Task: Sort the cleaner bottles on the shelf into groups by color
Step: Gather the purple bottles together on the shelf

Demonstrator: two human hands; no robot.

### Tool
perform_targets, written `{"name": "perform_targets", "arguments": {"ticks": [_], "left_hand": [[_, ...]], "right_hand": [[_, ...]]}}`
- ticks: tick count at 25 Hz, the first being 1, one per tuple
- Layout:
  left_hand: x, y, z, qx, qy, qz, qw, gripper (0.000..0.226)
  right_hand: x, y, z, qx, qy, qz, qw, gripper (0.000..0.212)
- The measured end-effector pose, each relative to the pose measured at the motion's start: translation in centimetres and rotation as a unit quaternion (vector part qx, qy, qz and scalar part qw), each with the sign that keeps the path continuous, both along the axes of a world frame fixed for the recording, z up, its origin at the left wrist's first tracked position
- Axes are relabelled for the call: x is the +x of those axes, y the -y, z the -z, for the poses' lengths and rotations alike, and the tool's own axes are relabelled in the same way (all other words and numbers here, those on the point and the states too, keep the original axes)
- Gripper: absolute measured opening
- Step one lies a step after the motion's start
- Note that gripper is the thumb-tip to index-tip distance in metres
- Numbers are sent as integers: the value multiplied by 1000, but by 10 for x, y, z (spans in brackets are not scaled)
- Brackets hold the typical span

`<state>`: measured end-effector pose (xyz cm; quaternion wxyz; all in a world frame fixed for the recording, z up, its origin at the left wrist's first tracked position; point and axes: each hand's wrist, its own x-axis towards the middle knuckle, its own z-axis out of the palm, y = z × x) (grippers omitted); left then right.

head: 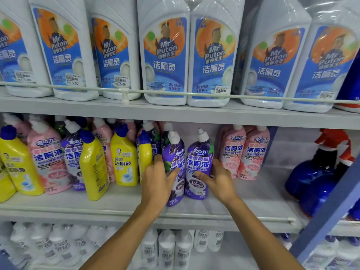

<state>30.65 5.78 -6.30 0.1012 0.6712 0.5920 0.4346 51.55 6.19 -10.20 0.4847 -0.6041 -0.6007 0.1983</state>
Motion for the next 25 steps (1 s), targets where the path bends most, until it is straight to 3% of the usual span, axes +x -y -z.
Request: {"name": "perform_targets", "arguments": {"ticks": [6, 20, 25], "left_hand": [[12, 9, 2, 16, -43, -66, 997, 55], [-20, 9, 5, 52, -26, -62, 996, 51], [-37, 8, 7, 59, -16, -55, 997, 46]], "right_hand": [[-33, -19, 3, 39, 17, 62, 997, 57], [-54, -12, 6, 90, 104, 86, 987, 55], [-76, 2, 2, 61, 130, 113, 983, 55]]}}
